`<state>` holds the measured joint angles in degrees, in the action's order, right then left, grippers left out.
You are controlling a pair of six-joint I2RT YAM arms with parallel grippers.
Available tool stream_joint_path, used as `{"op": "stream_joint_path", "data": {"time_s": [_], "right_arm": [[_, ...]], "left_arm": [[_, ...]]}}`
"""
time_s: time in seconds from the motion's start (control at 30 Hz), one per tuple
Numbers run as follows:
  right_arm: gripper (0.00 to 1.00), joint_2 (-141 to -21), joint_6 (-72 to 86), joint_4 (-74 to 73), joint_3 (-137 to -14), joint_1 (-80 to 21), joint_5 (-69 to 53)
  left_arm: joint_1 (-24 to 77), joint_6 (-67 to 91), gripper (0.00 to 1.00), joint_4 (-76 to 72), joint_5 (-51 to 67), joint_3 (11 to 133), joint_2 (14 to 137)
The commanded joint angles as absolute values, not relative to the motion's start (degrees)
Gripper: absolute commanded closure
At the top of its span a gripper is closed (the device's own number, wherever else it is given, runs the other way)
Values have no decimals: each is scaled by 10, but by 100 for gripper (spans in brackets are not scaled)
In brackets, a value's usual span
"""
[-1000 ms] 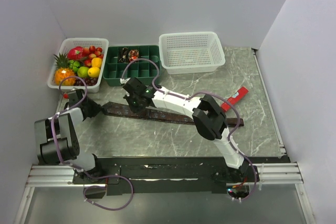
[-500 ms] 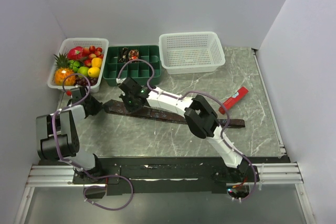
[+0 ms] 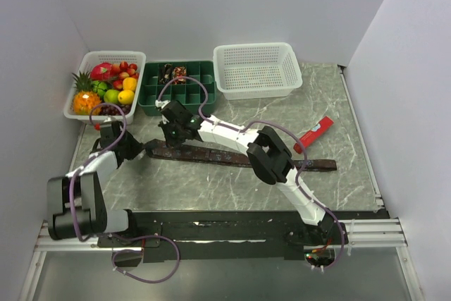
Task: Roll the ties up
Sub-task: Roll the tie at the center of the board.
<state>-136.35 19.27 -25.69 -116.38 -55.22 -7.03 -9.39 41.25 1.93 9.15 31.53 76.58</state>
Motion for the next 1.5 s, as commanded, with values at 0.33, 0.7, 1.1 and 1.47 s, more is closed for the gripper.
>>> {"op": "stream_joint_path", "data": {"time_s": [0.33, 0.7, 1.1, 1.47], "right_arm": [[100, -1387, 224, -233, -1143, -549, -103], [100, -1412, 243, -222, -1161, -550, -104], [100, -1412, 260, -192, -1138, -549, -106], [100, -1403, 257, -189, -1134, -539, -108]], "left_arm": [[-86, 409, 99, 14, 118, 297, 687], [-72, 412, 99, -20, 166, 270, 654], [-37, 429, 99, -75, 207, 251, 671], [-15, 478, 99, -166, 241, 214, 679]]}}
